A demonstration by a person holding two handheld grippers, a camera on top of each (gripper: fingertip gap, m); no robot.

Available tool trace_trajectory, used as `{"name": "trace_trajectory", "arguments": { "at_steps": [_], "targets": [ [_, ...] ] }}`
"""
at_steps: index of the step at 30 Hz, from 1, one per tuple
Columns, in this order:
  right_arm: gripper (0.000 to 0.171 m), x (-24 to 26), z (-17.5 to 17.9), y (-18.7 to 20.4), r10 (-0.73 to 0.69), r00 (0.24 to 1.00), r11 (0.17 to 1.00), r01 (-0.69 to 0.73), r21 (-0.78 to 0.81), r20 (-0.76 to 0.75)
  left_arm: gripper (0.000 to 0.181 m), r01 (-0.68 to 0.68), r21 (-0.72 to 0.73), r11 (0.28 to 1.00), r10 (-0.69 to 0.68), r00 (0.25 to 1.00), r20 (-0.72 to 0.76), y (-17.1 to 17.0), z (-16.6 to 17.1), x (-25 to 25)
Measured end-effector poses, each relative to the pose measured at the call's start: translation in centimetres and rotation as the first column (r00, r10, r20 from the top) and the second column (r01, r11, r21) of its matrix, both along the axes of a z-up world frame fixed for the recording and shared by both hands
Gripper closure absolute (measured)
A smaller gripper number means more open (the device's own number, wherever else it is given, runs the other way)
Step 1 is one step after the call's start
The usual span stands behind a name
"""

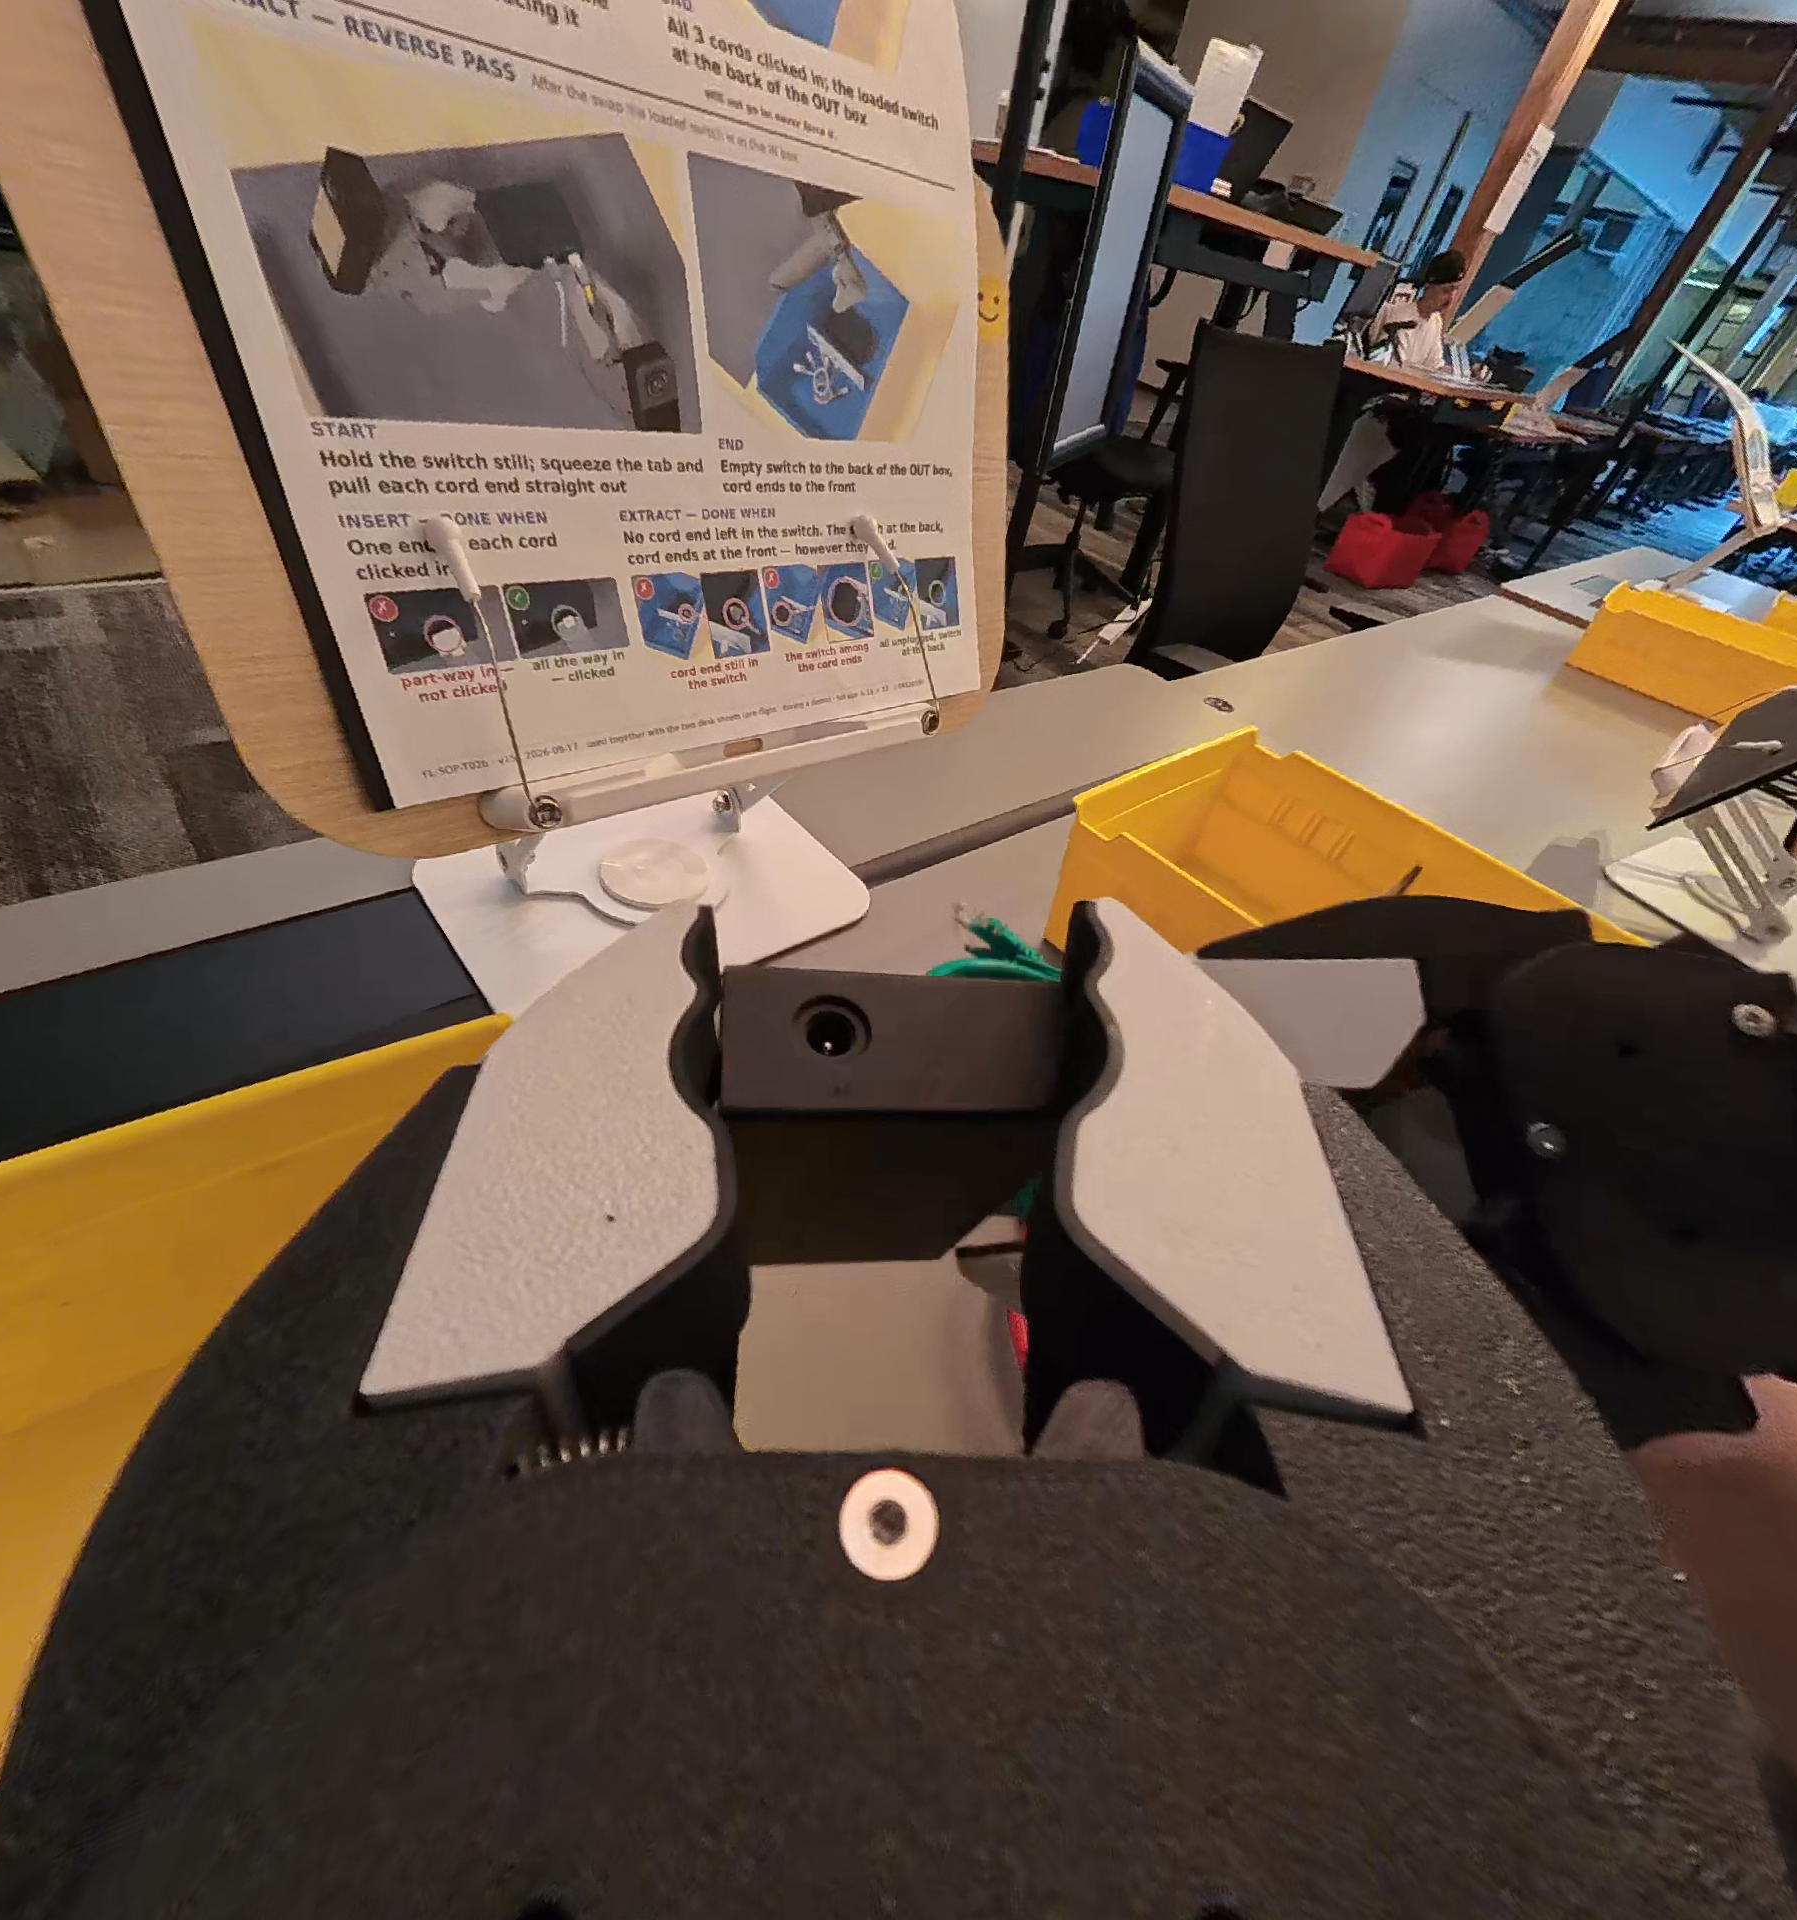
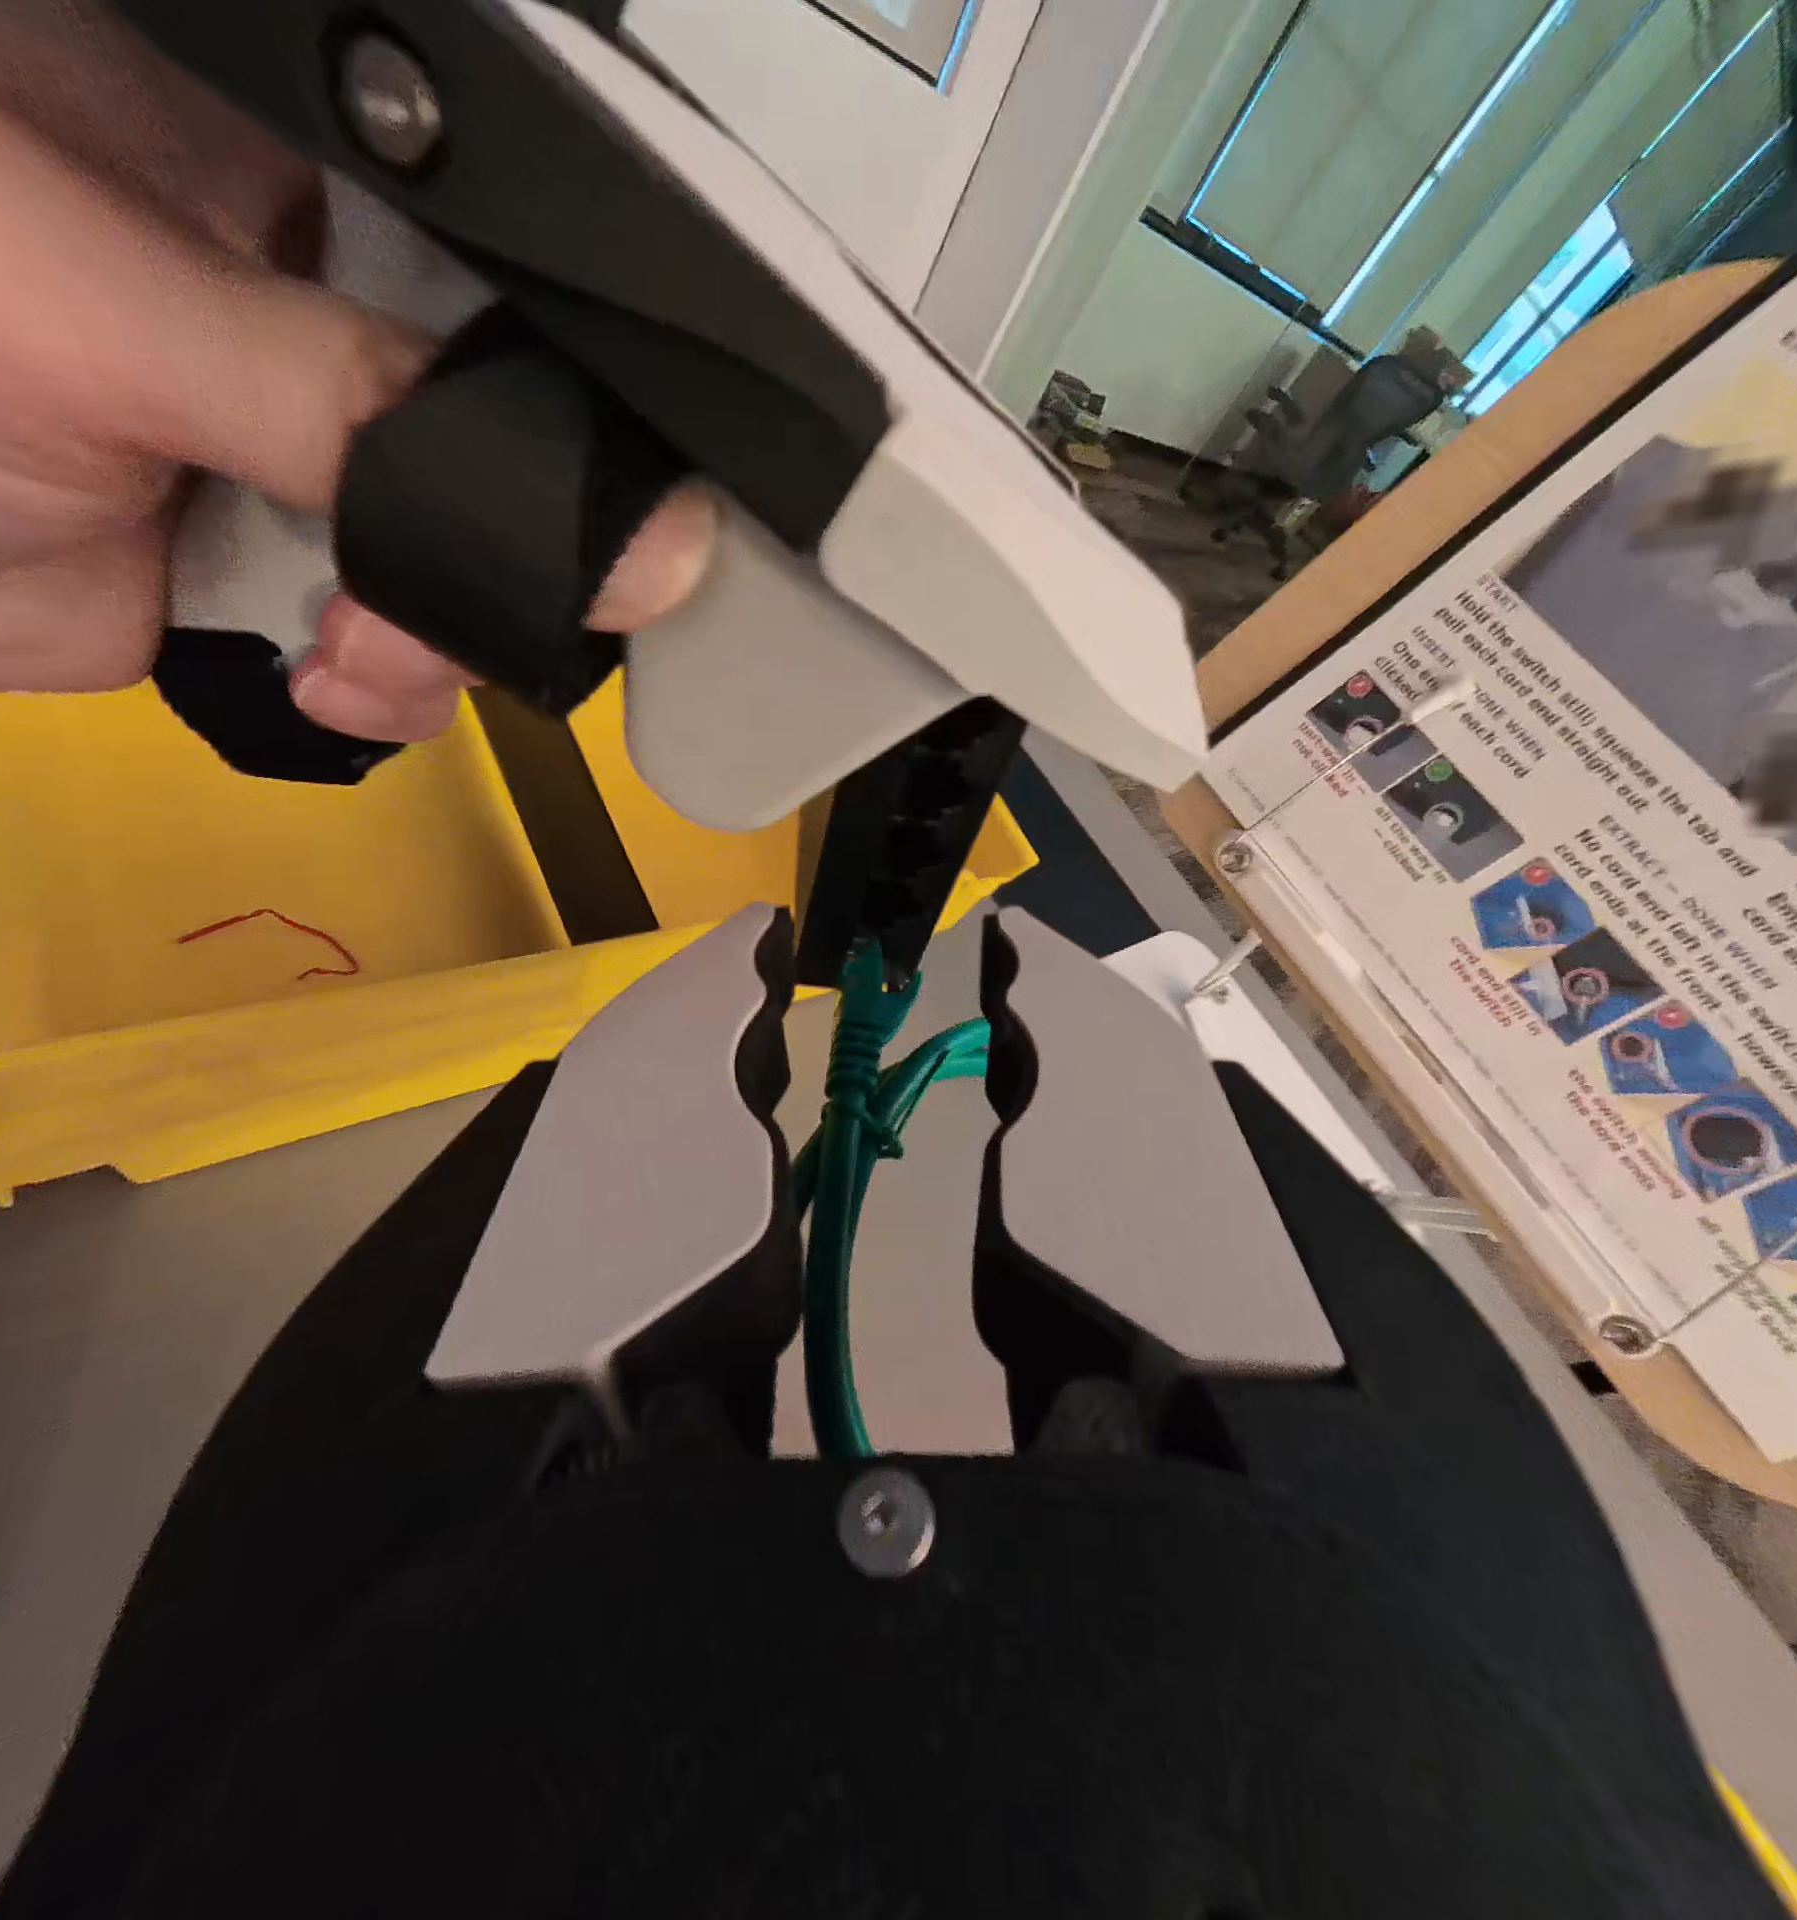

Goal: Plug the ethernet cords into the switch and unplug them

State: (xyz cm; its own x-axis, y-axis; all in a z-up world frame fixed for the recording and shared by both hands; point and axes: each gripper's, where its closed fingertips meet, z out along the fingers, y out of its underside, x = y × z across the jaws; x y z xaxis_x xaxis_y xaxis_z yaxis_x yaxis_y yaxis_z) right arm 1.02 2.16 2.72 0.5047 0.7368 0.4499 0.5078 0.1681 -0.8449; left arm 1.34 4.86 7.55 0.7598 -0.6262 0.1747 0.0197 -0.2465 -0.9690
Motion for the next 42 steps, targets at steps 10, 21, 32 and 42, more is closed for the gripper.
{"name": "trace_trajectory", "arguments": {
  "at_steps": [10, 21, 32, 42],
  "targets": [
    [0.145, 1.3, -0.1, 0.8, -0.043, 0.998, 0.998, 0.041, -0.050, -0.038, 0.117, 0.050, 0.066, 0.997, -0.047, 0.998, -0.047, -1.0, 0.1, 2.2],
    [0.145, 8.8, 0.0, -0.4, -0.027, 0.967, 0.999, 0.033, -0.018, 0.255, 0.101, 0.421, 0.268, 0.866, -0.281, 0.855, -0.436, -5.4, 0.0, 3.3],
    [0.145, 9.9, -3.4, -3.3, 0.083, 0.828, 0.997, -0.069, -0.047, 0.554, 0.126, 0.582, 0.307, 0.753, -0.096, 0.558, -0.824, -6.4, -7.0, 8.2],
    [0.144, 9.1, -1.9, -3.3, -0.002, 0.786, 0.983, -0.111, 0.145, 0.619, 0.150, 0.592, 0.350, 0.726, -0.048, 0.550, -0.834, -5.8, -7.2, 8.2]
  ]
}}
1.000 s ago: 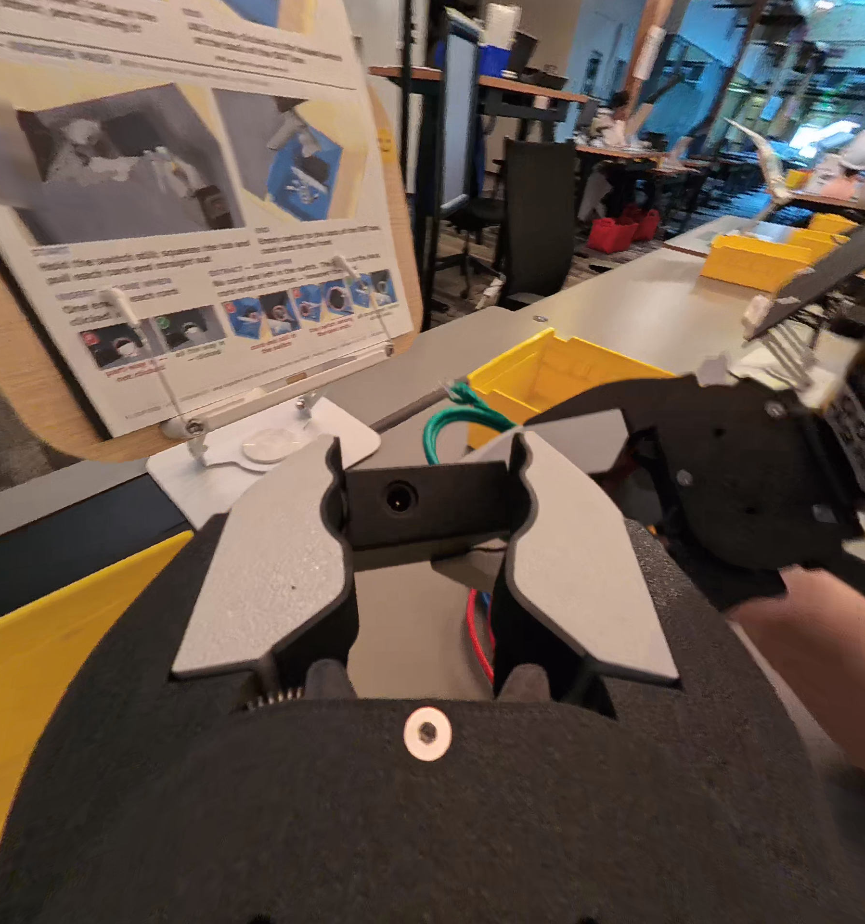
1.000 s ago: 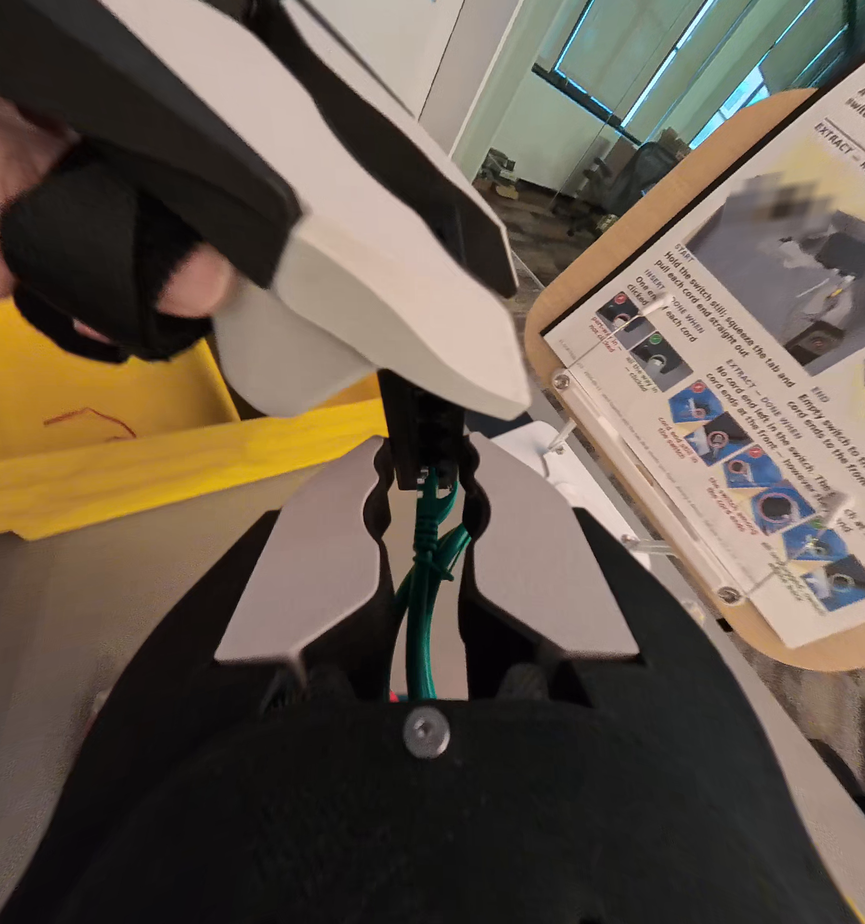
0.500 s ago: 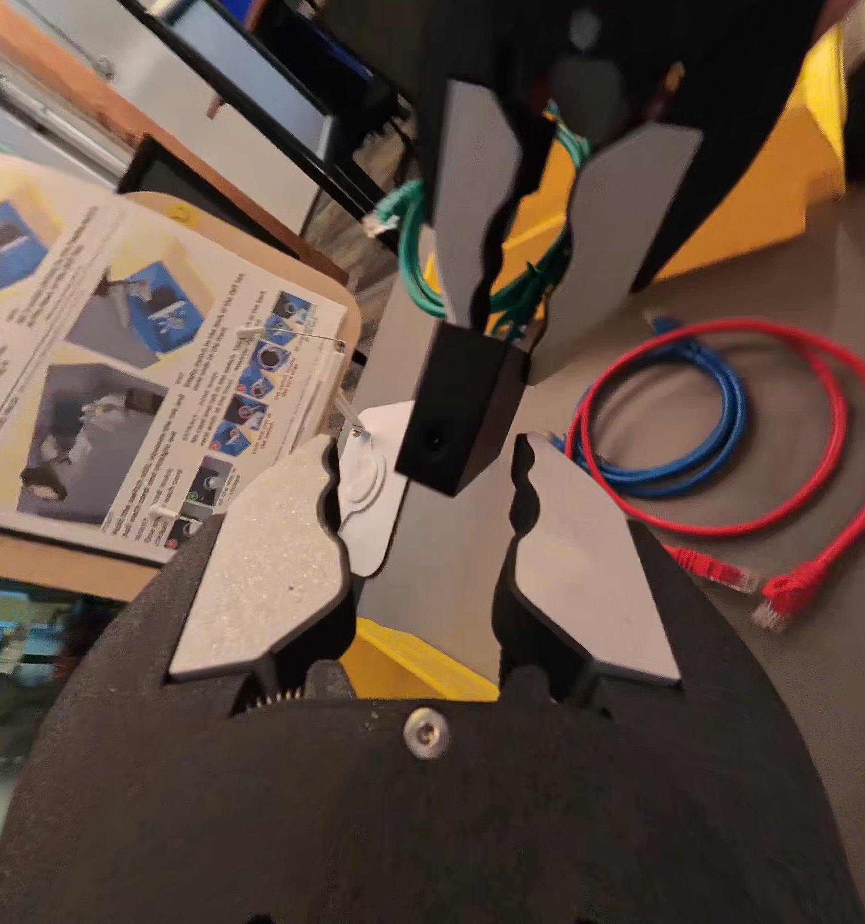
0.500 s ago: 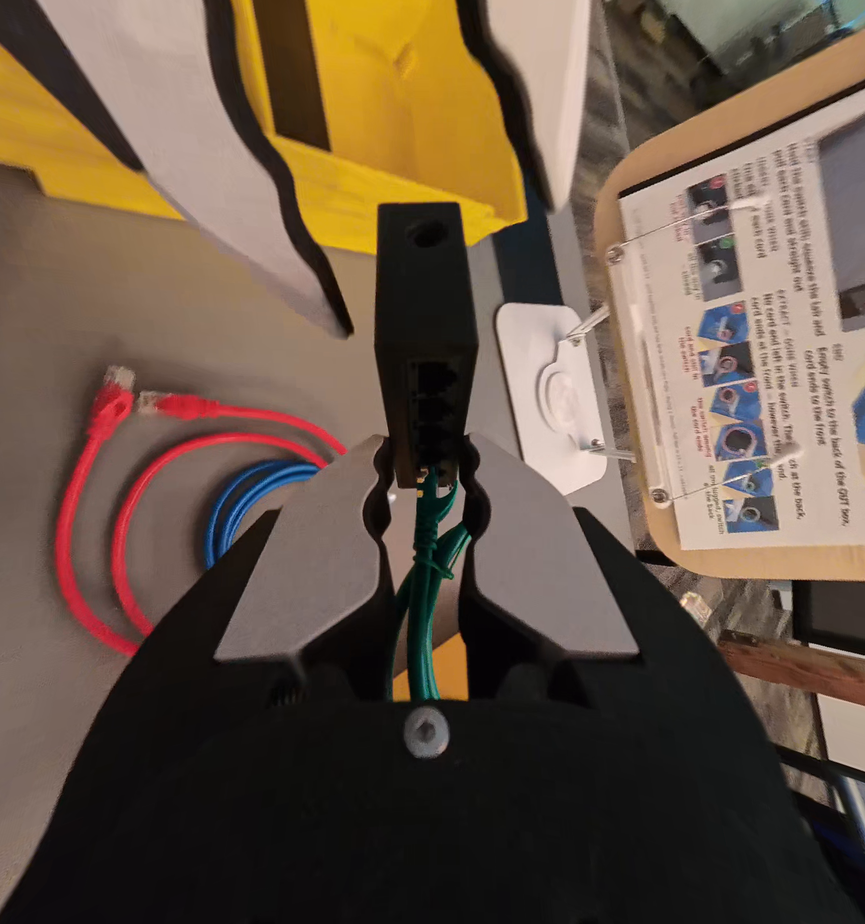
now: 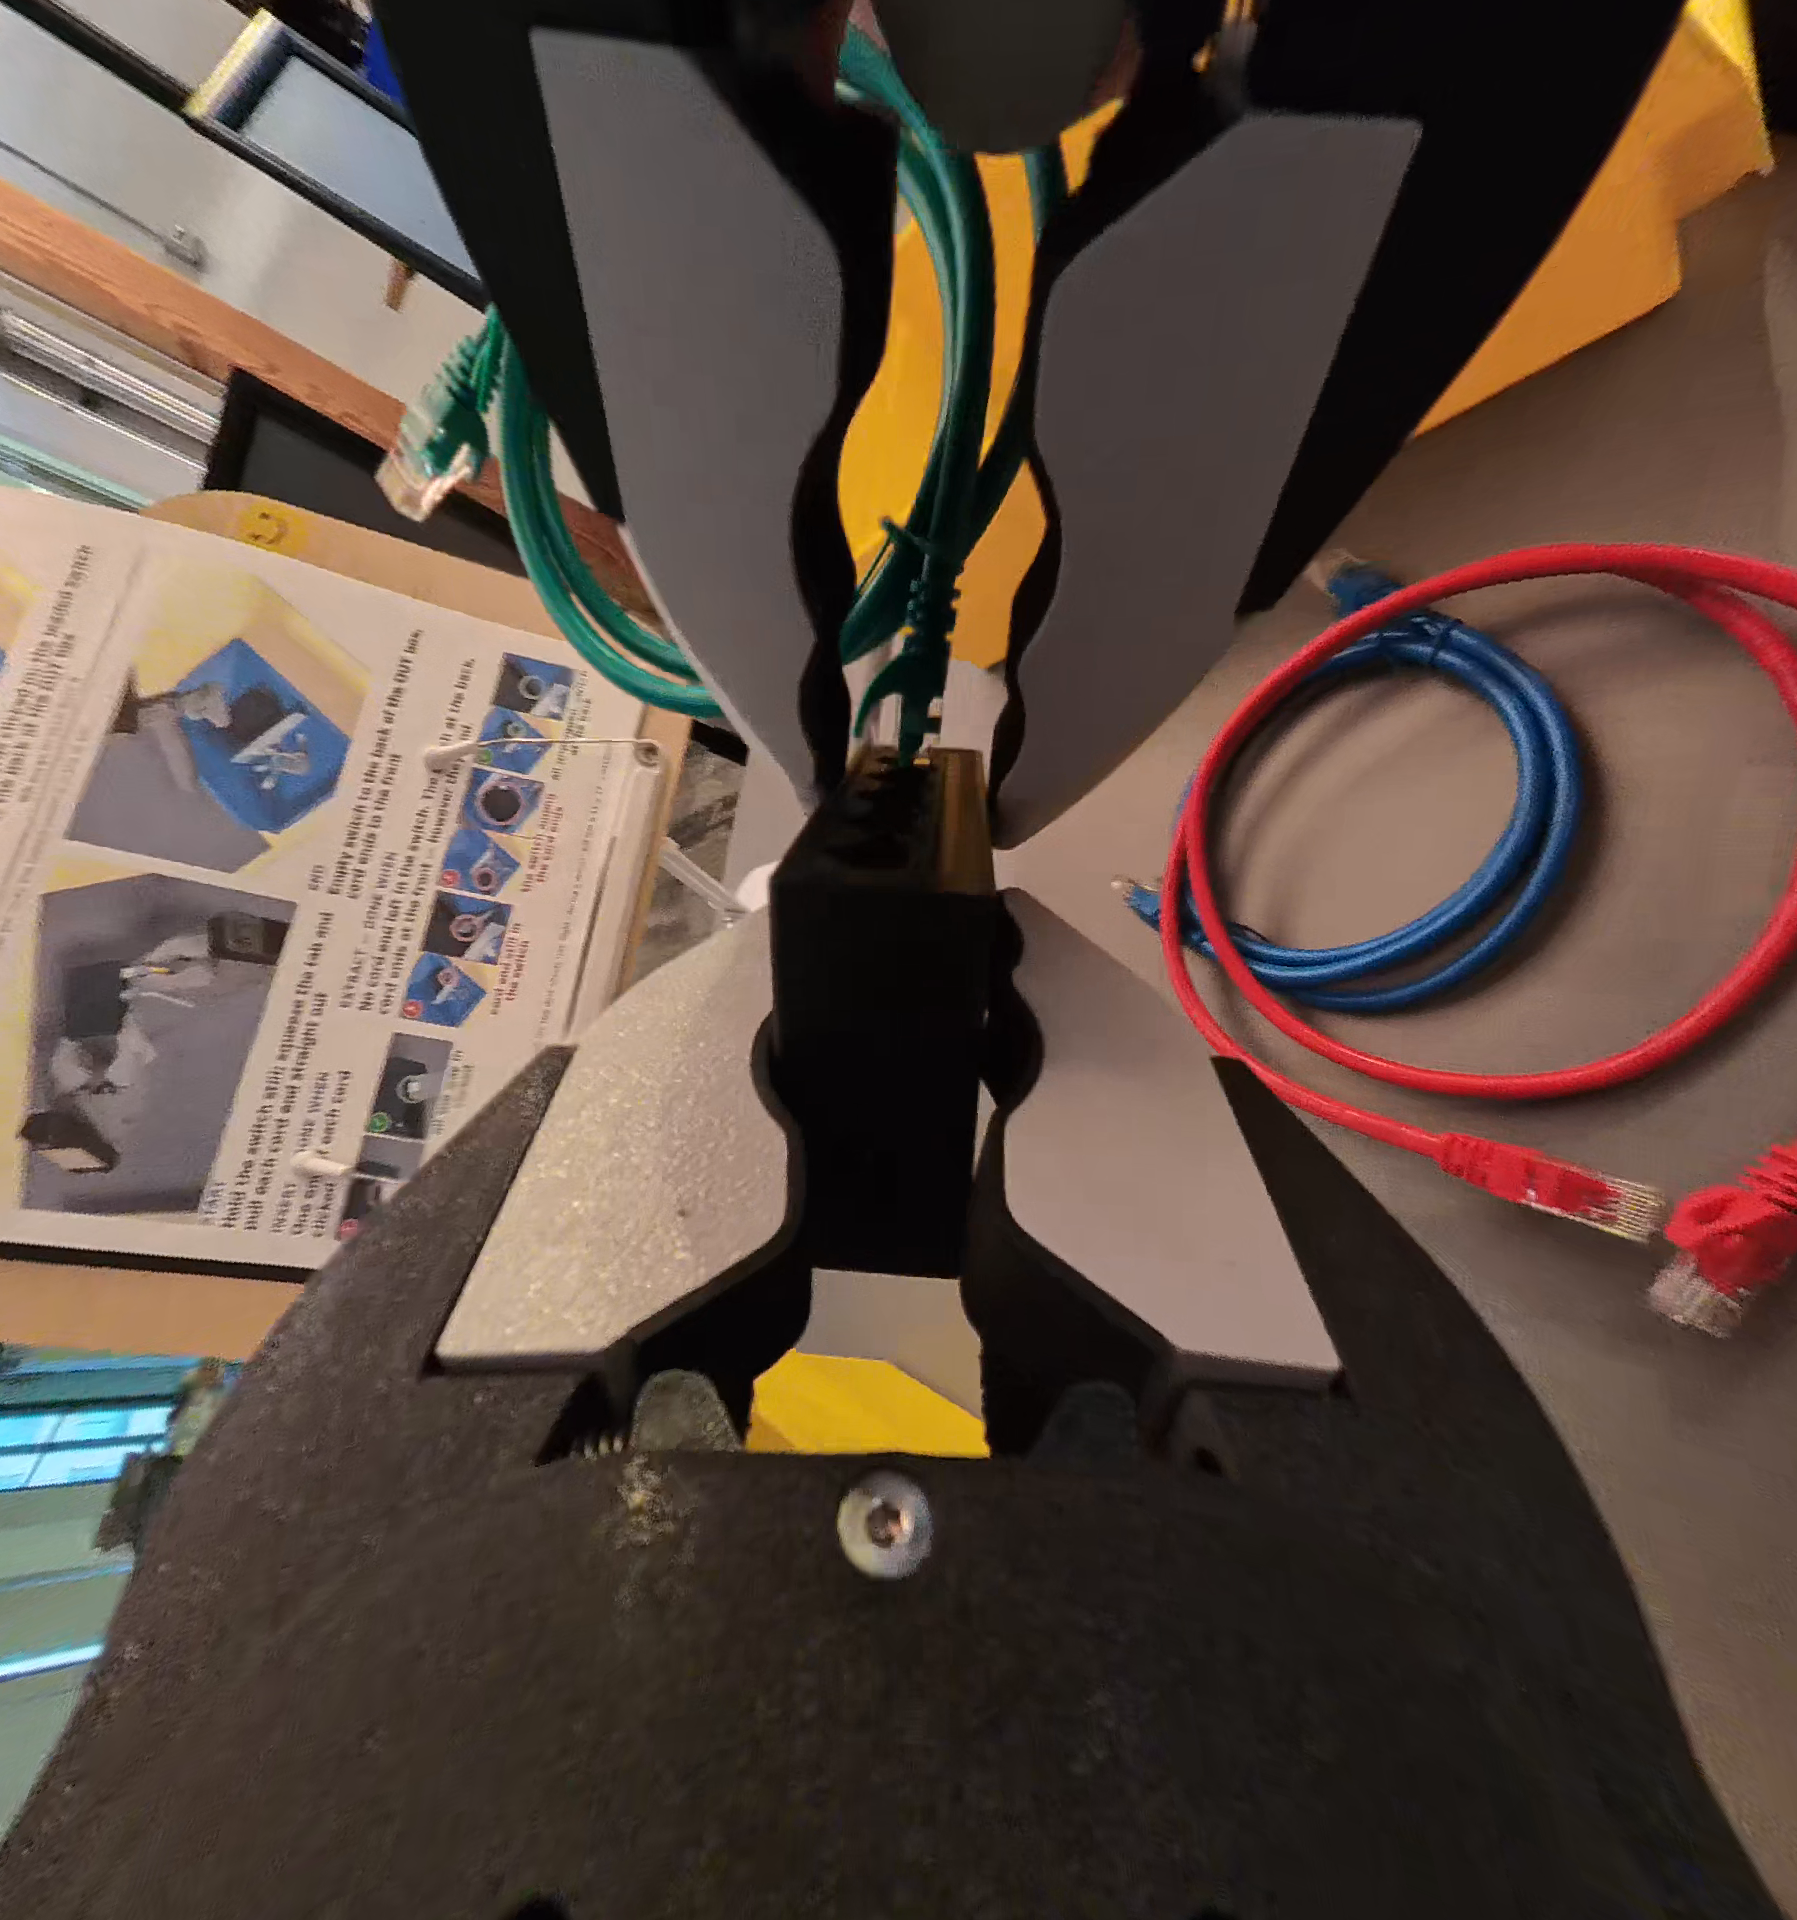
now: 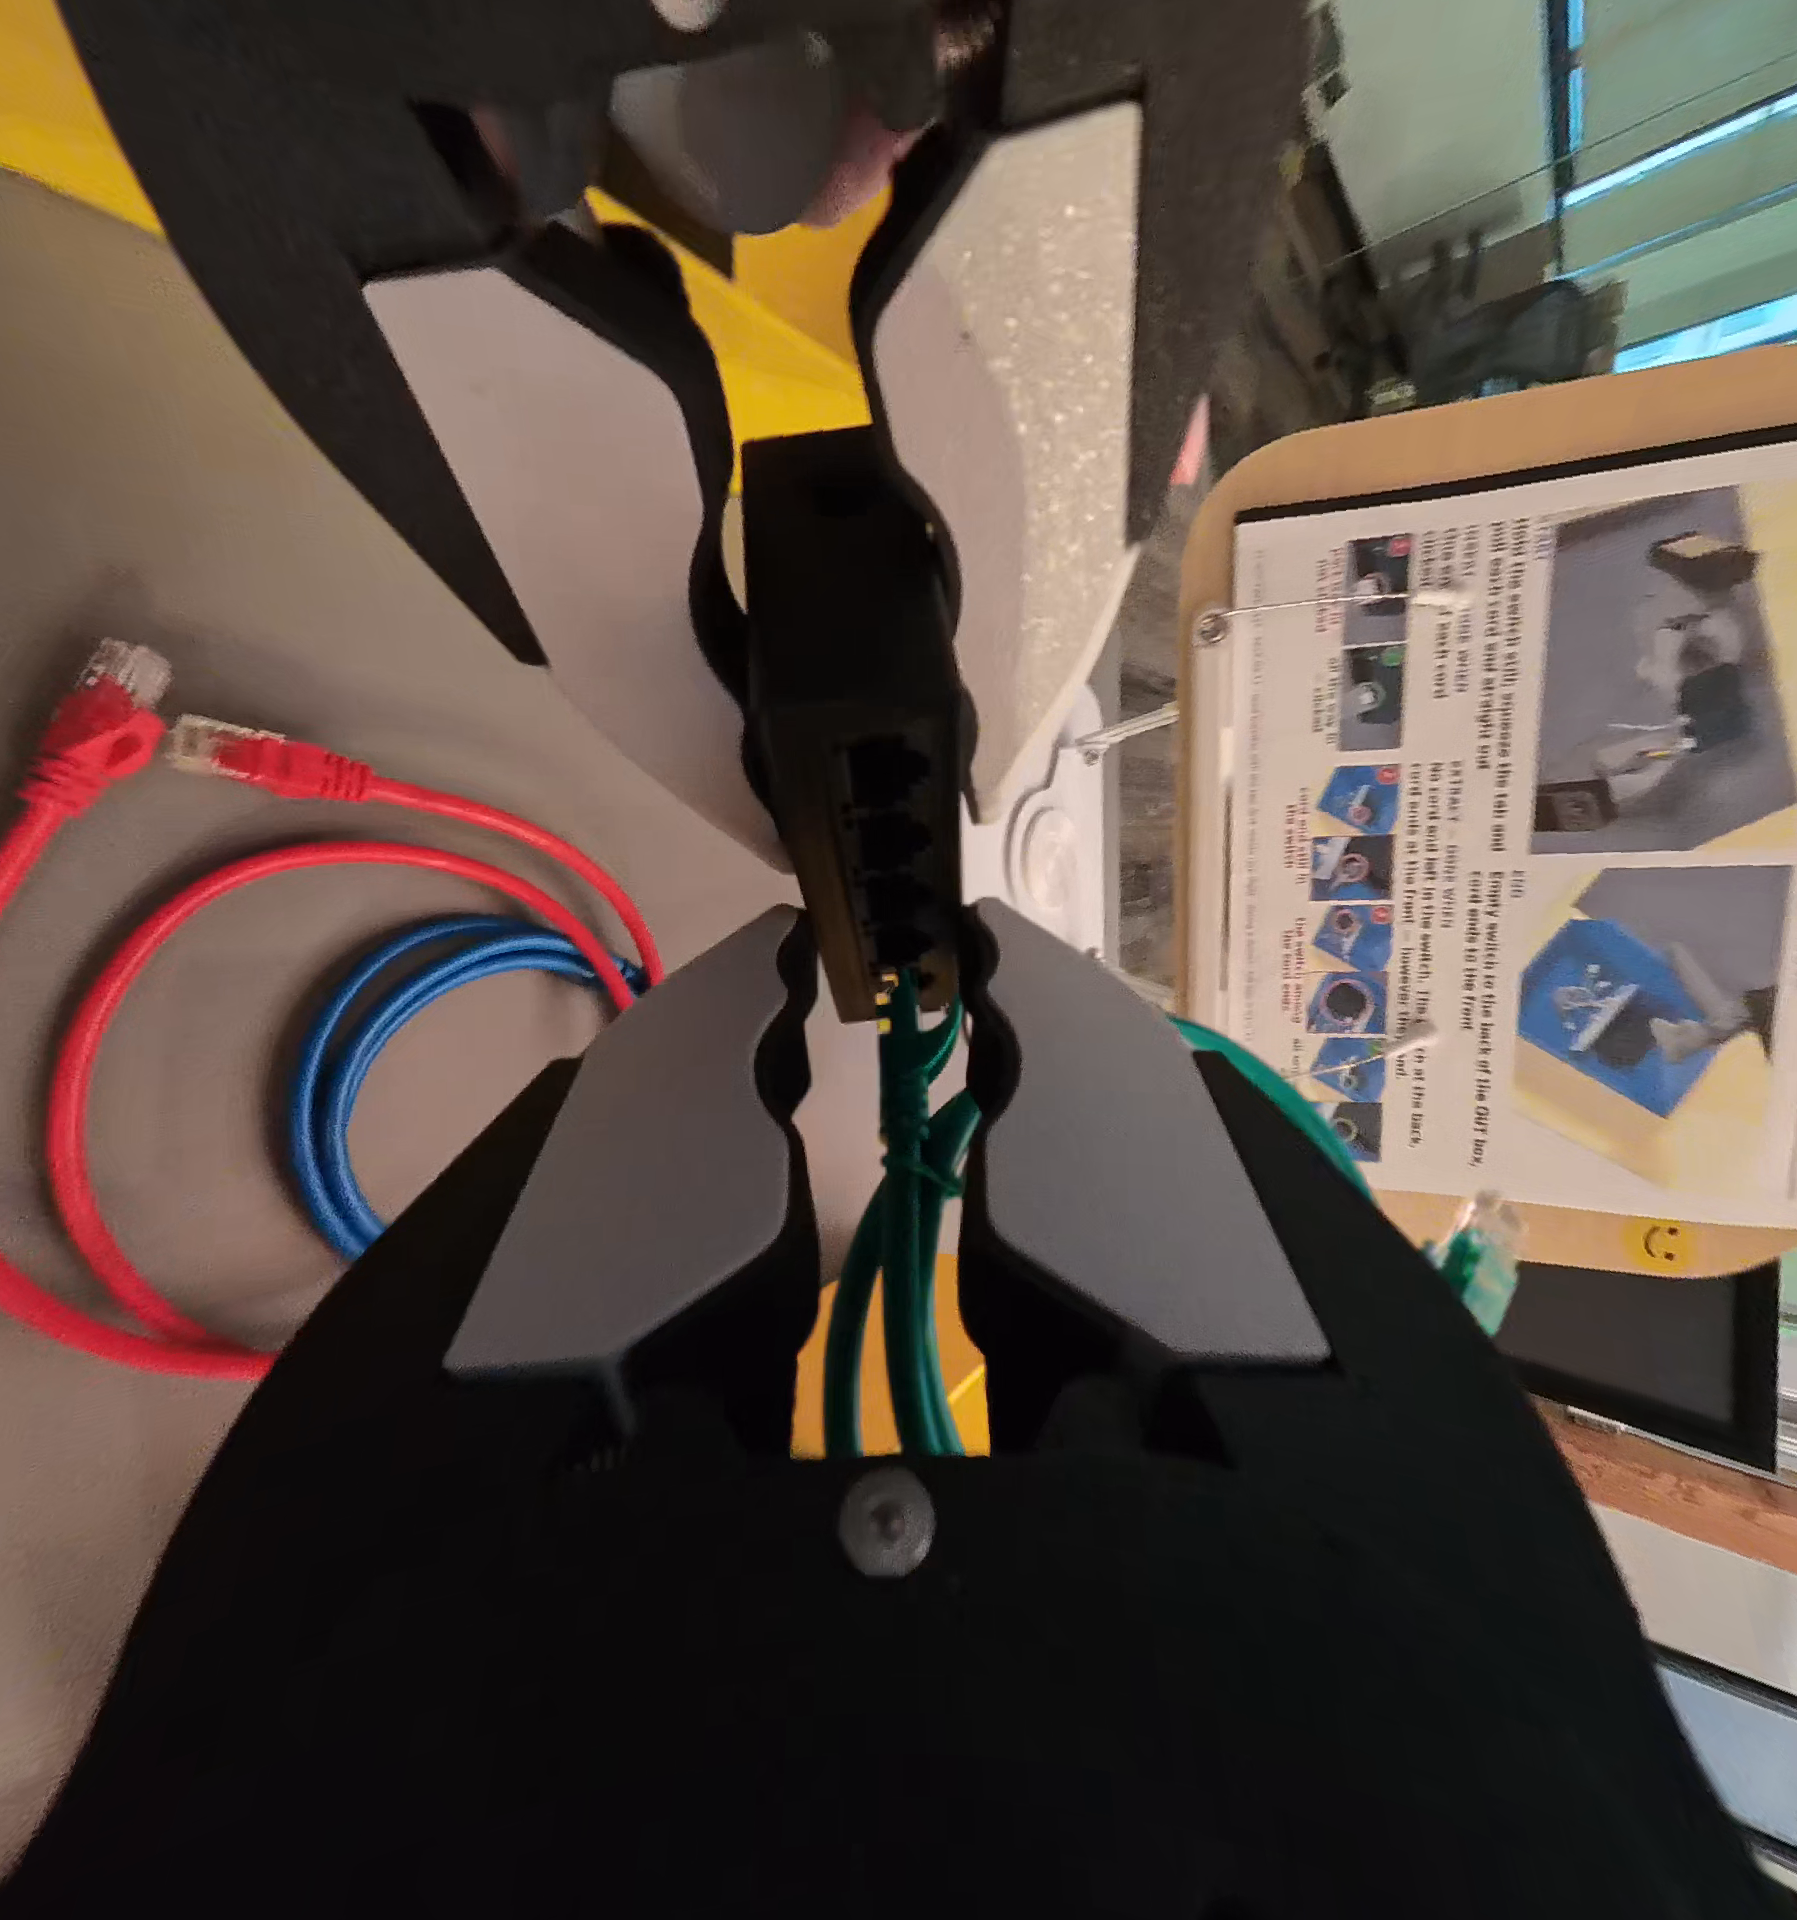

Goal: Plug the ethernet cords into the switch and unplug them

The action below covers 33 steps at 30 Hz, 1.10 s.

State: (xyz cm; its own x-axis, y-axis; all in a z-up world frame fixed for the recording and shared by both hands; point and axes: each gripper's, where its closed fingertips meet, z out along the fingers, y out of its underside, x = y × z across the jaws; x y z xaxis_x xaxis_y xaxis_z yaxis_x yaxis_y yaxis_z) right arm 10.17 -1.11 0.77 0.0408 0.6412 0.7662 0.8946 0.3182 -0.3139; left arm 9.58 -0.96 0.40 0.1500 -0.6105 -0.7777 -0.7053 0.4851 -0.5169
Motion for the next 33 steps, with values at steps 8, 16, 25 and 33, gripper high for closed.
{"name": "trace_trajectory", "arguments": {
  "at_steps": [8, 16, 25, 33],
  "targets": [
    [0.140, -0.6, 7.8, -2.0, 0.215, 0.921, 0.953, -0.124, 0.278, -0.325, 0.151, -0.070, 0.091, 0.993, 0.057, 0.989, 0.135, 1.3, 3.9, -2.8],
    [0.170, -1.1, 11.9, -9.9, 0.588, 0.596, 0.806, -0.489, 0.333, -0.547, 0.151, -0.088, 0.118, 0.989, 0.040, 0.932, 0.361, 0.8, 8.9, -5.9],
    [0.127, -1.9, 8.7, -3.9, 0.423, 0.642, 0.902, -0.366, 0.229, -0.639, 0.151, 0.290, -0.032, 0.957, -0.250, 0.874, 0.417, -5.6, 9.3, -2.1],
    [0.142, -3.1, 6.3, -5.3, 0.459, 0.629, 0.852, -0.513, 0.109, -0.627, 0.149, 0.304, -0.095, 0.948, -0.268, 0.922, 0.280, -6.4, 6.8, -1.4]
  ]
}}
